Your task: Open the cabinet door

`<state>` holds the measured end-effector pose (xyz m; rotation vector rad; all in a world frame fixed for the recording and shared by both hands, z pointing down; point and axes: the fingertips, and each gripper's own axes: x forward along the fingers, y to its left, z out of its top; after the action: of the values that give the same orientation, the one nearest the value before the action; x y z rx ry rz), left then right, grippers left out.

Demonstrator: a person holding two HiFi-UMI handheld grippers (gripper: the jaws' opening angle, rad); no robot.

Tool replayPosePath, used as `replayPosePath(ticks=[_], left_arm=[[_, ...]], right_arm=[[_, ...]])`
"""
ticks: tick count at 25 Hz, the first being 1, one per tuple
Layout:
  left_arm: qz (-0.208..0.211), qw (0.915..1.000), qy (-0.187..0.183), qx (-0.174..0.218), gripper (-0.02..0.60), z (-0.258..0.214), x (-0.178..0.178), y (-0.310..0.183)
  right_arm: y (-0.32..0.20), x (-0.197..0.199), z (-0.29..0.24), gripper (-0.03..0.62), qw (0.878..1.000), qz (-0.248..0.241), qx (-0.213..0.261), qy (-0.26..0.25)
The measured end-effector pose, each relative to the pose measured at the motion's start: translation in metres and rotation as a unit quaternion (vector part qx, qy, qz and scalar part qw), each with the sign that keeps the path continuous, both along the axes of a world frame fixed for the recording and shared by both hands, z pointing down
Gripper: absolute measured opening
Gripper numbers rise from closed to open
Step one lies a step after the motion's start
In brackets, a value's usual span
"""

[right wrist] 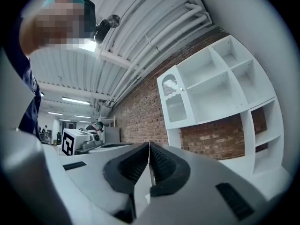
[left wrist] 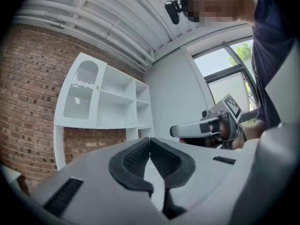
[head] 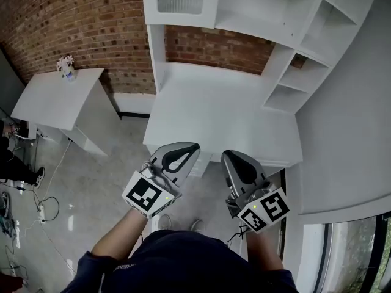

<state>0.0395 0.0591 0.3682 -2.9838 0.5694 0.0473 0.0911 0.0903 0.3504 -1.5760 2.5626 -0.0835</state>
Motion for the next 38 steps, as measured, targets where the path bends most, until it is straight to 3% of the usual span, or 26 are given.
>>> replayPosePath(ticks=[8, 19, 27, 38], left_arm=[[-0.010, 0.9998, -0.003, 0.018, 0.008, 0.000, 0.042, 0.028], [-0.038, 0.9991, -0.008, 0.016, 0.008, 0.005, 0.036, 0.009], [-0.022, 0.9996, -0.001, 0.019, 0.008, 0.008, 0.034, -0.042], [0.000, 0.9996, 0.016, 0.023, 0.008, -0.003, 0.011, -0.170]], right_arm=[[0.025, 0.044, 0.008, 0.028, 1.000, -0.014, -0.004, -0.017], [0.015, 0.050, 0.015, 0.028, 0.999, -0.031, -0.013, -0.018], [-0.034, 0.046, 0.018, 0.028, 1.000, -0.014, -0.019, -0.010], [-0.163, 0.017, 0.002, 0.029, 1.000, 0.010, -0.007, 0.000]])
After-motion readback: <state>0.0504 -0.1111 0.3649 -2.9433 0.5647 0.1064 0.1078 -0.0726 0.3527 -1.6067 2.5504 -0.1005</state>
